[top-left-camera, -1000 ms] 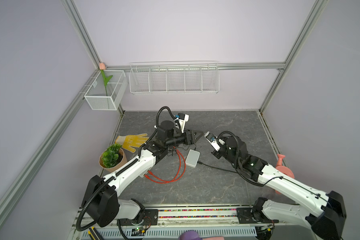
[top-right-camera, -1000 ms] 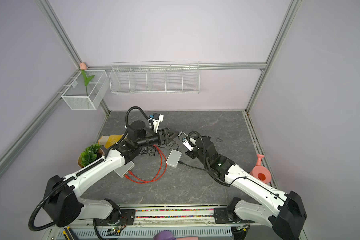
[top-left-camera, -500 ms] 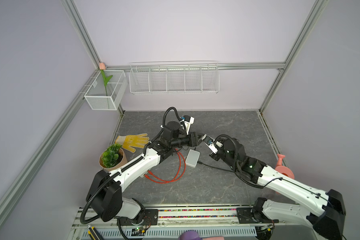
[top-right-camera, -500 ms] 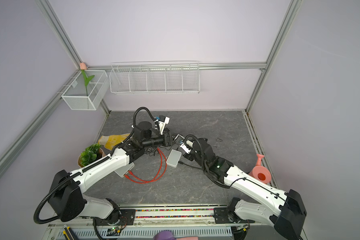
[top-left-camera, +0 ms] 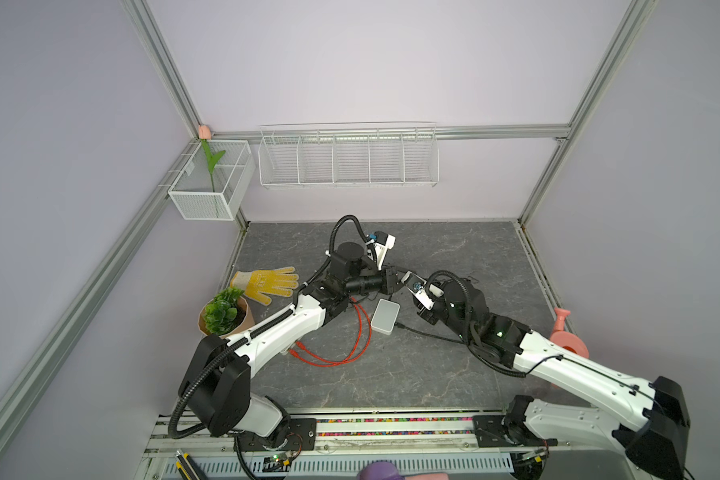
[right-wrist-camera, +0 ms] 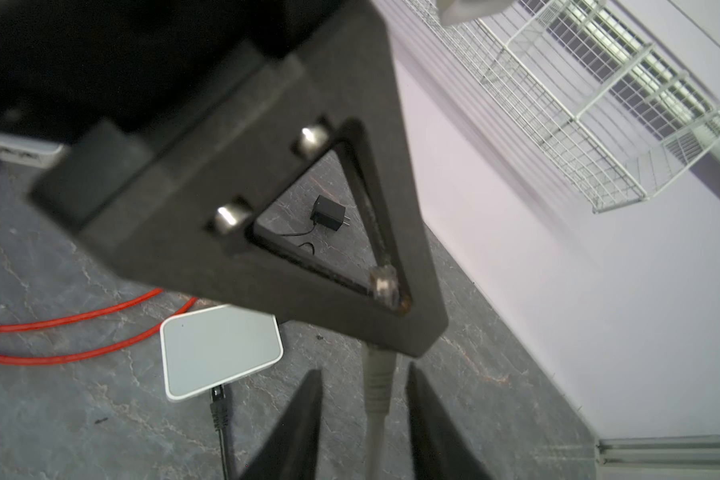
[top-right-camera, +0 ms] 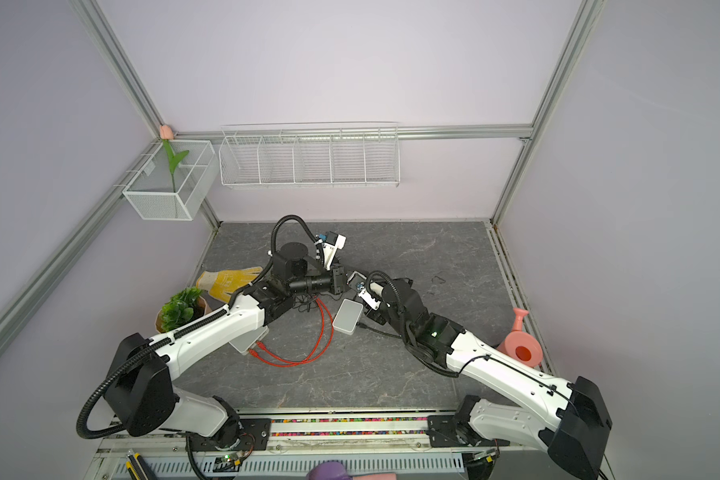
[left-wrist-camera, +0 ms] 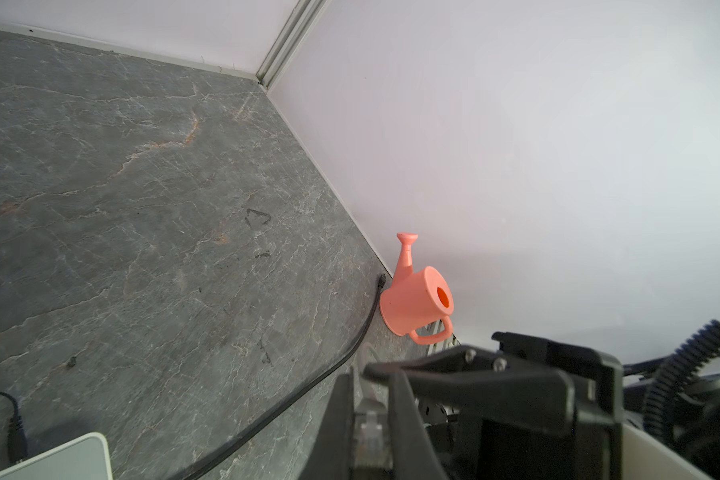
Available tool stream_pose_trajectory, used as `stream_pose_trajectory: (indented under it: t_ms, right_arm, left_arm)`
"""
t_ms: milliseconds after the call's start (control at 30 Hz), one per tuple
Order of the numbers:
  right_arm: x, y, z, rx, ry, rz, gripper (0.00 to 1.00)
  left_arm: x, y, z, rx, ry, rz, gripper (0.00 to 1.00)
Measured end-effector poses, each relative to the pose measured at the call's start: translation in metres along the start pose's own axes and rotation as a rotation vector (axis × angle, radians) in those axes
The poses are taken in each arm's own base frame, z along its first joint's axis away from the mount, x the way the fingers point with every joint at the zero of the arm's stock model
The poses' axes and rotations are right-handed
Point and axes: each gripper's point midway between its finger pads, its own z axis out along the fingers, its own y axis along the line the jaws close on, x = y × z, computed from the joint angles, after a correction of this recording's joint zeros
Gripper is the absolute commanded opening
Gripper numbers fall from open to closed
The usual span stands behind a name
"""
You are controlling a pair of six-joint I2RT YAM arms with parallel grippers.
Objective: Insert the plug into the switch port
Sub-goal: 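Lift the grey plug toward the white box while left gripper moves aside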
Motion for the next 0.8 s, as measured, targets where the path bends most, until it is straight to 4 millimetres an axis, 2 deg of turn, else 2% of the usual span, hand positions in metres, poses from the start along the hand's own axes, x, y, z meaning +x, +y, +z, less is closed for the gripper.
stream_pose_trajectory:
  t_ms: [100, 200, 267, 333, 400, 467, 633, 800]
  right_arm:
    - [-0.002, -0.006, -0.015, -0.034, 0.001, 0.040, 0.53]
    - [-0.011, -0.031, -0.046, -0.068, -0.052, 0.143, 0.59]
    - [-0.024, -0.048, -0.068, -0.102, -0.113, 0.216, 0.62]
    - [-0.039, -0.049, -0.084, -0.174, -0.168, 0.249, 0.65]
    - [-0.056, -0.039, -0.094, -0.284, -0.209, 0.263, 0.66]
    - [-0.063, -0.020, -0.095, -0.417, -0.217, 0.273, 0.66]
    - [-0.047, 0.019, -0.086, -0.634, -0.126, 0.315, 0.64]
    - [-0.046, 0.035, -0.093, -0.735, -0.118, 0.333, 0.60]
  left_arm:
    - [0.005, 0.006, -0.005, 0.011, 0.013, 0.013, 0.00]
    - [0.012, 0.013, -0.013, 0.015, 0.032, 0.032, 0.00]
    - [0.017, 0.008, -0.018, 0.045, 0.045, 0.065, 0.00]
    - [0.022, -0.003, -0.024, 0.094, 0.048, 0.103, 0.00]
    - [0.024, -0.016, -0.031, 0.146, 0.041, 0.148, 0.00]
    - [0.024, -0.029, -0.038, 0.192, 0.031, 0.196, 0.00]
    - [0.022, -0.058, -0.055, 0.285, -0.001, 0.310, 0.00]
    - [0.022, -0.077, -0.068, 0.342, -0.022, 0.381, 0.00]
